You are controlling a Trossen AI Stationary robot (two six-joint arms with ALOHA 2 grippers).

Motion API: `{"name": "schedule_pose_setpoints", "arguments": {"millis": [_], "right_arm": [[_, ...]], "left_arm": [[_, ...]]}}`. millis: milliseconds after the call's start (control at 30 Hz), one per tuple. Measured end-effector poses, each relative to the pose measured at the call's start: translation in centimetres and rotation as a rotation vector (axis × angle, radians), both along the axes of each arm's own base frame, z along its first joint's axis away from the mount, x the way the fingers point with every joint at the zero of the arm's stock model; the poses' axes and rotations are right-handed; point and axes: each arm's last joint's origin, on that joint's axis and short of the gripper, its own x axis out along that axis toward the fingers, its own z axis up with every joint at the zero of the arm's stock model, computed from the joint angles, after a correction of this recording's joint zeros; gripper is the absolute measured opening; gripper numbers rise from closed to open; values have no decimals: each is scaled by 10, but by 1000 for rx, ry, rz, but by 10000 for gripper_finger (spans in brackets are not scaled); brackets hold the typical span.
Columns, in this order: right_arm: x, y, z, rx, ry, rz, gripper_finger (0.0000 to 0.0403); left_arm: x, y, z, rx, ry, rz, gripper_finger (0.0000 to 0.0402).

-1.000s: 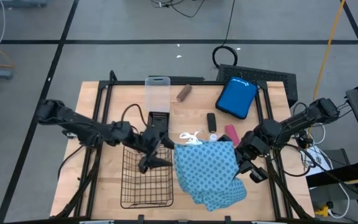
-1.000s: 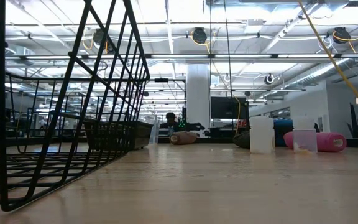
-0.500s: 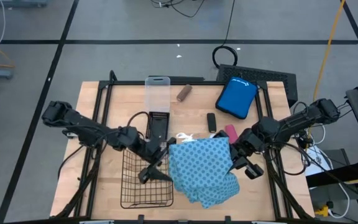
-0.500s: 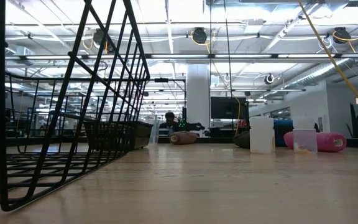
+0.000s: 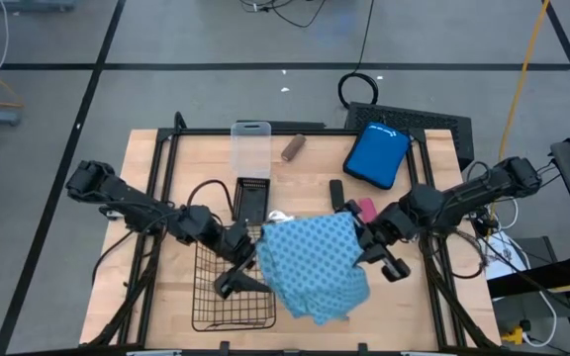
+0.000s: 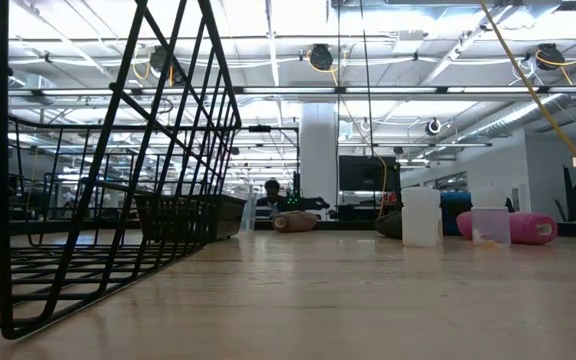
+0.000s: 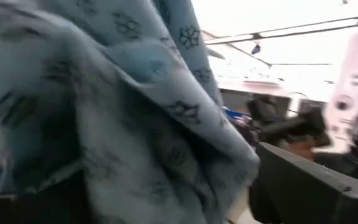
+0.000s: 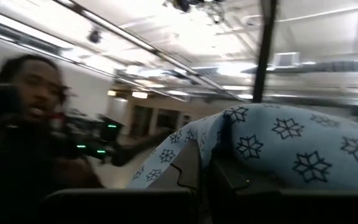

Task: Pick & place medical supplies in basket/bin
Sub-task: Put the blue patient gown into the black wire basket

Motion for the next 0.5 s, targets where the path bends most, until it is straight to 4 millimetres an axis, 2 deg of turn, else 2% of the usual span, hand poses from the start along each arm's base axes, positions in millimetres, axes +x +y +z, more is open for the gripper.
{"name": "schedule_pose_setpoints", "arguments": {"millis": [500], "right_arm": [[11, -4, -13, -71, 71, -277, 0]], "left_arm": [[2, 4, 0, -13, 1, 91, 326]]}}
